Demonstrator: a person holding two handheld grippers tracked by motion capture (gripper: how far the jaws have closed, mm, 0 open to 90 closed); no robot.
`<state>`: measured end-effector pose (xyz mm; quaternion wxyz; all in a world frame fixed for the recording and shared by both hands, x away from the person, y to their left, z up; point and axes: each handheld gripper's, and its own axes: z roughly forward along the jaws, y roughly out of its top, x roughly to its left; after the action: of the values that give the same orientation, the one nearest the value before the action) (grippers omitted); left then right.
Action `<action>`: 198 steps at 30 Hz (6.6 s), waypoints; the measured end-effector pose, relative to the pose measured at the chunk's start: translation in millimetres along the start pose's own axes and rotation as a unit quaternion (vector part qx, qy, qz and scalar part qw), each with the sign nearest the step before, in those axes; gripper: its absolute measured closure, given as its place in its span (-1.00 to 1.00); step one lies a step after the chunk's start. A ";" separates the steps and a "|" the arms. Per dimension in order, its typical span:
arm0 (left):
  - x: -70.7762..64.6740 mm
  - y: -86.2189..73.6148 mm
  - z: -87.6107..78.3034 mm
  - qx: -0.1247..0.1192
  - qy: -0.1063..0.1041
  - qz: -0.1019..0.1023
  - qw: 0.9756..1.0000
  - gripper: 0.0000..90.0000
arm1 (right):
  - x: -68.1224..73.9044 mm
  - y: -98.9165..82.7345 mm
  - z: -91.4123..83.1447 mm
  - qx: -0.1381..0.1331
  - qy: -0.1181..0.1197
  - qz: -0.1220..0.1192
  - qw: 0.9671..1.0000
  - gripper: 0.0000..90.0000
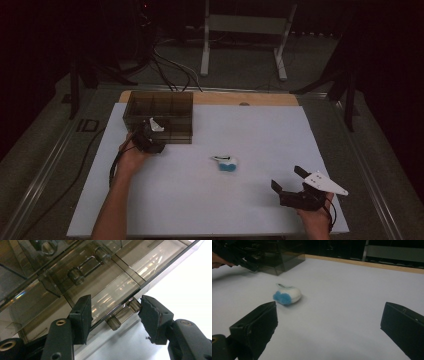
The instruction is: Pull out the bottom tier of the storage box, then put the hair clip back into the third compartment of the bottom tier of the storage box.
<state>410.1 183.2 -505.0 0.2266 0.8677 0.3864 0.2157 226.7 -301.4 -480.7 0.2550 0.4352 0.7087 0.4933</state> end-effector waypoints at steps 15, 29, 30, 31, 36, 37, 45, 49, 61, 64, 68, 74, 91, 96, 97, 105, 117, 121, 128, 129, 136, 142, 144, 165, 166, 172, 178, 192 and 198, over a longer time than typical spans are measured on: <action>-9.3 -9.3 -8.0 0.000 -0.008 0.008 1.000 0.09 | 0.4 -0.2 -0.3 0.000 0.000 0.000 1.000 -0.97; -18.0 -18.2 -17.4 -0.005 -0.017 0.018 1.000 0.14 | 0.2 -0.2 -0.5 0.000 0.000 0.000 1.000 -0.97; -18.8 -18.7 -18.0 -0.005 -0.016 0.020 1.000 0.15 | 0.3 -0.2 -0.6 -0.001 0.000 -0.001 1.000 -0.97; -19.5 -19.7 -18.5 -0.007 -0.015 0.020 1.000 0.15 | 0.3 -0.1 -0.6 -0.001 0.000 -0.002 1.000 -0.97; -21.1 -23.4 -20.7 -0.013 -0.015 0.018 1.000 0.14 | 0.3 -0.2 -1.0 -0.001 -0.001 0.000 1.000 -0.97; -21.1 -23.4 -20.6 -0.013 -0.016 0.016 1.000 0.14 | 0.4 -0.1 -0.9 -0.001 0.000 -0.001 1.000 -0.97; -18.7 -26.8 -22.2 -0.040 -0.039 -0.013 0.998 0.00 | -0.3 -0.3 -1.1 -0.002 -0.001 0.003 1.000 -0.97; -19.0 -24.9 -26.7 -0.053 -0.045 -0.032 0.997 -0.15 | -1.1 0.0 0.1 -0.002 -0.002 0.005 1.000 -0.97; -23.5 -16.5 -42.2 -0.121 -0.044 -0.084 0.988 -0.59 | -0.7 -0.4 -1.0 -0.002 0.000 0.004 1.000 -0.97; -22.2 -16.5 -45.2 -0.123 -0.043 -0.095 0.987 -0.79 | -2.0 -1.0 -2.2 -0.003 0.000 0.007 1.000 -0.97; -23.0 -15.7 -47.4 -0.123 -0.032 -0.103 0.987 -0.98 | -2.2 -0.6 -2.2 -0.005 0.001 0.007 1.000 -0.97; -20.7 -14.9 -49.7 -0.126 -0.038 -0.131 0.983 -0.98 | -0.9 0.0 -0.2 -0.003 0.002 0.003 1.000 -0.97; -28.2 -10.3 -58.4 -0.166 -0.053 -0.134 0.976 -0.98 | -1.0 0.5 0.1 -0.003 0.000 0.005 1.000 -0.97; -31.3 -8.0 -59.6 -0.176 -0.037 -0.133 0.975 -0.98 | -1.2 0.5 -0.2 -0.004 0.000 0.004 1.000 -0.97; -32.0 -7.6 -59.9 -0.181 -0.036 -0.134 0.974 -0.98 | -1.2 0.5 -0.2 -0.004 0.000 0.004 1.000 -0.97; -37.3 -0.3 -60.5 -0.175 -0.040 -0.151 0.972 -0.97 | -0.6 0.2 -0.5 -0.003 0.000 0.004 1.000 -0.97; -49.2 12.1 -58.2 -0.173 -0.057 -0.156 0.971 -0.97 | -1.3 0.3 0.6 -0.002 0.000 0.003 1.000 -0.97; -53.6 15.9 -57.2 -0.174 -0.061 -0.157 0.970 -0.97 | -1.7 0.4 0.4 -0.002 0.000 0.004 1.000 -0.97; -62.2 21.6 -52.2 -0.169 -0.067 -0.161 0.970 -0.97 | -1.3 0.5 0.7 -0.001 0.001 0.003 1.000 -0.97; -62.9 22.3 -51.6 -0.169 -0.070 -0.162 0.970 -0.97 | -1.5 0.5 0.6 -0.001 0.000 0.004 1.000 -0.97; -73.0 30.1 -48.8 -0.172 -0.080 -0.160 0.969 -0.97 | -1.6 0.6 0.3 -0.002 0.000 0.006 1.000 -0.97; -80.2 35.6 -47.0 -0.174 -0.084 -0.155 0.969 -0.97 | -1.6 0.6 0.1 -0.003 0.001 0.005 1.000 -0.97; -81.5 36.7 -45.9 -0.174 -0.086 -0.156 0.969 -0.97 | -1.8 0.7 0.6 -0.002 0.001 0.007 1.000 -0.97; -99.7 52.1 -36.7 -0.182 -0.101 -0.161 0.965 -0.97 | -2.7 0.9 0.9 -0.001 -0.001 0.006 1.000 -0.97; -100.7 52.8 -36.2 -0.182 -0.101 -0.161 0.965 -0.97 | -2.8 0.8 0.9 -0.001 -0.001 0.006 1.000 -0.97; -107.6 56.7 -31.1 -0.179 -0.105 -0.160 0.965 -0.97 | -2.8 1.1 1.1 -0.002 -0.001 0.005 1.000 -0.97; -113.1 59.8 -28.3 -0.178 -0.107 -0.159 0.965 -0.97 | -3.2 0.7 0.7 -0.001 -0.002 0.006 1.000 -0.97; -127.9 66.1 -18.7 -0.168 -0.117 -0.153 0.967 -0.97 | -3.4 1.3 -0.4 -0.004 -0.001 0.008 1.000 -0.97; -133.5 66.2 -12.2 -0.160 -0.127 -0.150 0.967 -0.97 | -2.9 1.4 -0.2 -0.003 0.000 0.007 1.000 -0.97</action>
<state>360.1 43.7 -484.7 0.4397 0.7722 0.4409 0.1261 228.4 -303.8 -479.5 0.2530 0.4394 0.7042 0.4970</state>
